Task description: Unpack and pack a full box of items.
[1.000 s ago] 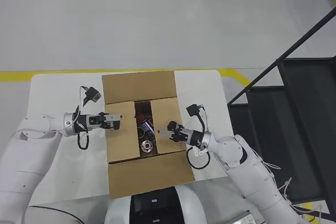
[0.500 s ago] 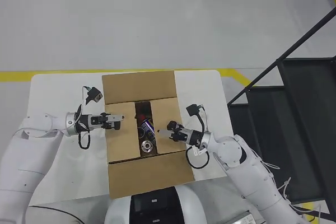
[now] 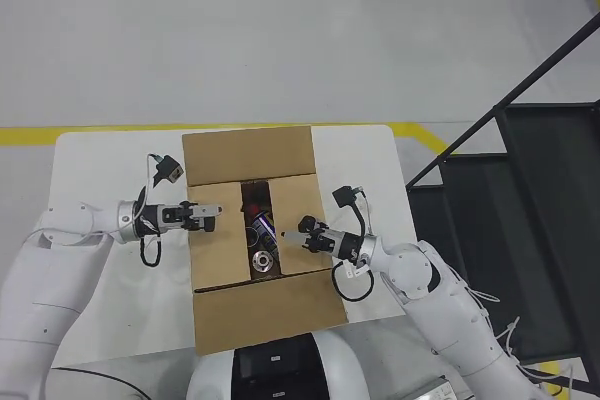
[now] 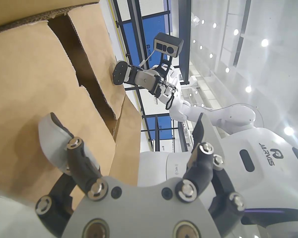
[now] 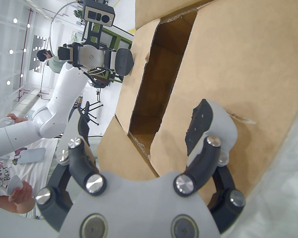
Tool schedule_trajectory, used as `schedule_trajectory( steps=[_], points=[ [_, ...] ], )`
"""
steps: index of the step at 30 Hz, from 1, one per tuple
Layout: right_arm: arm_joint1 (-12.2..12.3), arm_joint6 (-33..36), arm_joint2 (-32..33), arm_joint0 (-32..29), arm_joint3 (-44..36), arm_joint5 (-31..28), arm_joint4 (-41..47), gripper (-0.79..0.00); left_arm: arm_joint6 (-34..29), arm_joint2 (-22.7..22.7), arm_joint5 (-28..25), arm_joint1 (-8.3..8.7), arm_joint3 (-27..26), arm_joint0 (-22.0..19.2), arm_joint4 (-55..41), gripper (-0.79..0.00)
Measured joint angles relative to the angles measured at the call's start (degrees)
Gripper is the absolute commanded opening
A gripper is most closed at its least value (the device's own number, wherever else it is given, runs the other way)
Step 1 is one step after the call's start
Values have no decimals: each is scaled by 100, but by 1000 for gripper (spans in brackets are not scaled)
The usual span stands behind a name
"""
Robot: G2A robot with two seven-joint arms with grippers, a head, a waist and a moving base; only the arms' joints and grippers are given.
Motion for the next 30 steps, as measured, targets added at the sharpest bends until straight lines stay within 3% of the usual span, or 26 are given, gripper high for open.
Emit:
schedule_trajectory(
  steps=[7, 30],
  points=[
    [0, 0, 0, 0, 0, 0, 0, 0, 45, 244, 441, -45, 33, -158, 286, 0],
    [0, 0, 0, 0, 0, 0, 0, 0, 3, 385, 448, -90, 176, -331, 342, 0]
  ],
)
